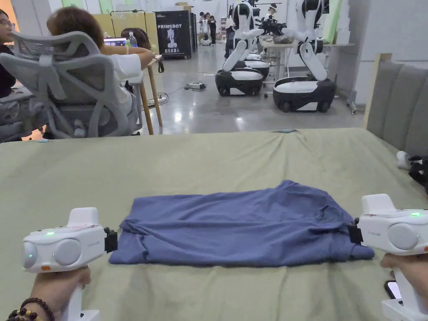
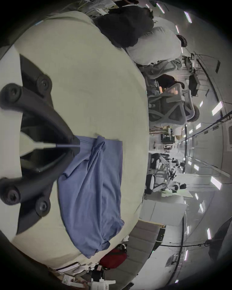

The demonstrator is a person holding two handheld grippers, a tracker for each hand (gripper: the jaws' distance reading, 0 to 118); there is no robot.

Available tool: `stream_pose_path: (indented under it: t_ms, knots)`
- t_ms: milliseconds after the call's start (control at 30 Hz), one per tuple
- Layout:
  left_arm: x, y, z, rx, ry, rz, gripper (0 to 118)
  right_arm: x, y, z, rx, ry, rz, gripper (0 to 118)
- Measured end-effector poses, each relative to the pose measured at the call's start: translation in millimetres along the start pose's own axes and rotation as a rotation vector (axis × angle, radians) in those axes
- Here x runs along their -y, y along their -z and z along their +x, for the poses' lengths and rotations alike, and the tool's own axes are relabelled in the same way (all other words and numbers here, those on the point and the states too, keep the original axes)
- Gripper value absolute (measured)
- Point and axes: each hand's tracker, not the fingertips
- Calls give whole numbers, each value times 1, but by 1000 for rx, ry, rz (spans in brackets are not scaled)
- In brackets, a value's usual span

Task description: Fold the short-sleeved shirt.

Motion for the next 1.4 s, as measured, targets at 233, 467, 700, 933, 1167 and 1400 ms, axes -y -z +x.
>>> stream_pose_path:
  t_ms: [233, 467, 700, 933, 1167, 1400]
  knots:
    - [9, 57, -12, -3, -20, -110, 109, 5, 4, -1, 5, -16, -2, 0]
    - [20, 93, -1, -76, 22, -185, 72, 9, 25, 2, 4, -24, -43, 0]
    - [11, 83, 2, -68, 9, -185, 3, 6, 30, 3, 0, -21, -57, 15]
    - [17, 85, 0, -45, 17, -180, 3, 0, 54, 10, -6, -23, -87, 113]
    - [18, 86, 3, -43, 23, -177, 3, 9, 88, 21, 14, 47, -220, 107]
    - [19, 79, 3, -35, 25, -166, 3, 12, 109, 16, -120, 117, -239, 9]
